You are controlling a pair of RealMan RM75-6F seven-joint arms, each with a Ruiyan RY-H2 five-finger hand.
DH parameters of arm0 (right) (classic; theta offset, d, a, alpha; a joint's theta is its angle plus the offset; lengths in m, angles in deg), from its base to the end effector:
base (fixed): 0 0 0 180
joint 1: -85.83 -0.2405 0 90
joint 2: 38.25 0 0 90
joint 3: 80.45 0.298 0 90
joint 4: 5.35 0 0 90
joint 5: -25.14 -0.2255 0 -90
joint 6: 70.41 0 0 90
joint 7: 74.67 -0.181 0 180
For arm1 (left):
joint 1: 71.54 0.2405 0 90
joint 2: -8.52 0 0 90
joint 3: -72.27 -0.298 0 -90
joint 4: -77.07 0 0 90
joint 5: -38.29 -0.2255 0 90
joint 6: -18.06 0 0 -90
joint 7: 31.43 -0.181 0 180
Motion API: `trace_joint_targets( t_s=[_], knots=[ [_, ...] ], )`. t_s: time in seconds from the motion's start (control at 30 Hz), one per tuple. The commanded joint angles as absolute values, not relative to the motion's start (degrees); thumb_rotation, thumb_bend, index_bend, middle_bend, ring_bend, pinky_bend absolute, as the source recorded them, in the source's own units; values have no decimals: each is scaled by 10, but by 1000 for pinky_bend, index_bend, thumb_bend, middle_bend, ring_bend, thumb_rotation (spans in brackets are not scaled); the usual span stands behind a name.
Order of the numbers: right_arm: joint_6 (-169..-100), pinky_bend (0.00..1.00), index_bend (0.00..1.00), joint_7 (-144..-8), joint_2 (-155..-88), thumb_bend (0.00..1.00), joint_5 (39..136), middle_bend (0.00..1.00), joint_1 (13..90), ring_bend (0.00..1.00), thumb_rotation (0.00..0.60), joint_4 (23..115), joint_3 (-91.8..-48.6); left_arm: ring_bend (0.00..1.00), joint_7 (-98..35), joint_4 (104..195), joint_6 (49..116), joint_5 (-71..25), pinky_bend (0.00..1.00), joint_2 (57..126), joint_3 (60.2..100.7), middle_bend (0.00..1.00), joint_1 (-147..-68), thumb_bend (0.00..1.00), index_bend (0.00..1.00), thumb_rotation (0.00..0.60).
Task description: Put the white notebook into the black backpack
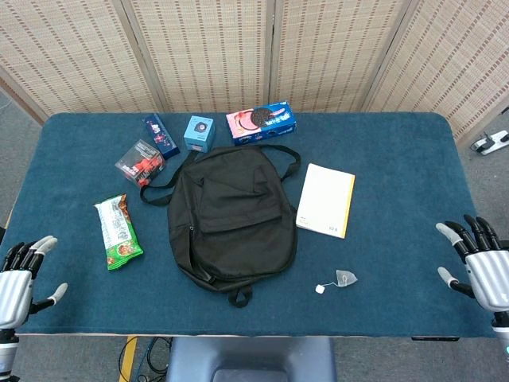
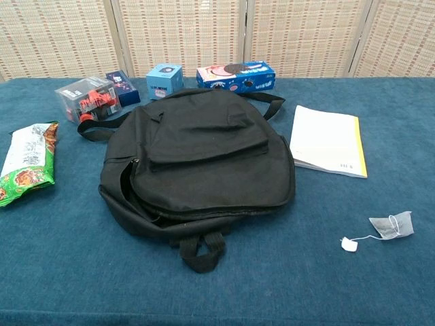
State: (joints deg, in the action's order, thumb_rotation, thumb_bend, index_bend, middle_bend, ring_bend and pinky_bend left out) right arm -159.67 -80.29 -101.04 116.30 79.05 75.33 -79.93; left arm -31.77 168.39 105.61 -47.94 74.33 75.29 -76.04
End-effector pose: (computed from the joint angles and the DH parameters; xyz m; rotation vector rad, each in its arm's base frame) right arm -0.3726 -0.2286 0.1930 1.4947 -0.7221 0.8983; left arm -0.3532 0.2209 0.1613 -1.3561 -0.8758 -0.9381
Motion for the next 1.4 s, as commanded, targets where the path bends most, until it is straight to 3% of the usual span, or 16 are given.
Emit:
trace_joint_targets(
  t_s=[0.03, 0.33, 0.63, 1.1, 1.4],
  knots=[
    [-1597, 41, 169, -803, -1012, 200, 1163, 174, 791, 33, 600, 752, -797, 127, -318, 1684, 1057, -480, 70, 742, 753, 153, -760, 242, 175, 600],
    [-1575, 41, 169, -795, -1014, 195, 1165, 174, 774, 34, 600, 753, -785, 127, -314, 1684, 1063, -481, 70, 742, 752, 153, -755, 242, 176, 600],
    [-1485, 49, 169, -768, -1030, 193, 1150, 174, 708, 33, 600, 756, -760, 127, -310, 1682, 1068, -481, 70, 743, 752, 153, -751, 241, 178, 600],
    [-1328, 50, 168, -740, -1148, 192, 1148, 186, 572, 33, 600, 640, -742, 127, -308, 1681, 1075, -472, 70, 737, 748, 153, -738, 241, 180, 600],
    [-1291, 50, 169, -751, -1223, 127, 1157, 147, 531, 20, 600, 547, -757, 127, -308, 1680, 1067, -463, 70, 738, 750, 153, -737, 241, 180, 600]
  ],
)
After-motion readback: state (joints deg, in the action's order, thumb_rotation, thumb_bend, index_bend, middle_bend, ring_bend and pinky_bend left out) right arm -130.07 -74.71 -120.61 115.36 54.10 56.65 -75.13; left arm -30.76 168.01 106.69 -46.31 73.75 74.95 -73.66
